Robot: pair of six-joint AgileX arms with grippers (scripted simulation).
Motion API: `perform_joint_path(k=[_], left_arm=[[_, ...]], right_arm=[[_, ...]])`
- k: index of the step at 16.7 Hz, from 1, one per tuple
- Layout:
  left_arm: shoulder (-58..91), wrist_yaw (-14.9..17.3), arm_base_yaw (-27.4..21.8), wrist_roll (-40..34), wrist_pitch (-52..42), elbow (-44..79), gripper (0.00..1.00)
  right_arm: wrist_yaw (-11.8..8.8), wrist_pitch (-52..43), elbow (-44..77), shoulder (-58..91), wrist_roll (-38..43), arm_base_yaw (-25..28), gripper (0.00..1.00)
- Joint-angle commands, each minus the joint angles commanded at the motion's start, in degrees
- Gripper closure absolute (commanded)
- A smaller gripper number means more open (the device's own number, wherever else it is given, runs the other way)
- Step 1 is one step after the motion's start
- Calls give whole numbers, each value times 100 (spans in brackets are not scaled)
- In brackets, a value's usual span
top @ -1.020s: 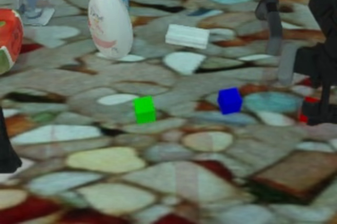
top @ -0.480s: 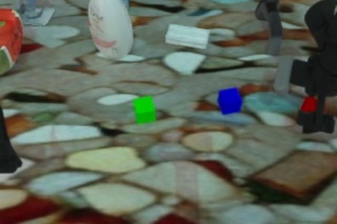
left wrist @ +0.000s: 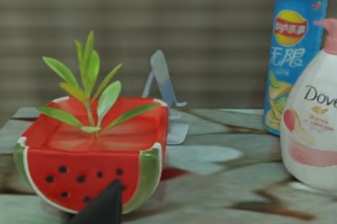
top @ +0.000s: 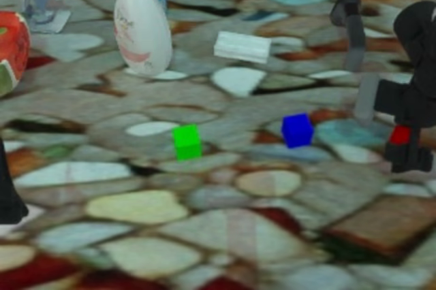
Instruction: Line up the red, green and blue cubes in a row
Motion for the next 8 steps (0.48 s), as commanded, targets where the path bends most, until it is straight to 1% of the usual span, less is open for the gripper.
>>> perform_joint_path(k=[4, 5, 8], left_arm=[[0, 0, 0, 0, 0, 0, 0], [0, 0, 0, 0, 0, 0, 0], [0, 0, 0, 0, 0, 0, 0]], right_arm=[[0, 0, 0, 0, 0, 0, 98], [0, 0, 0, 0, 0, 0, 100], [0, 0, 0, 0, 0, 0, 100]])
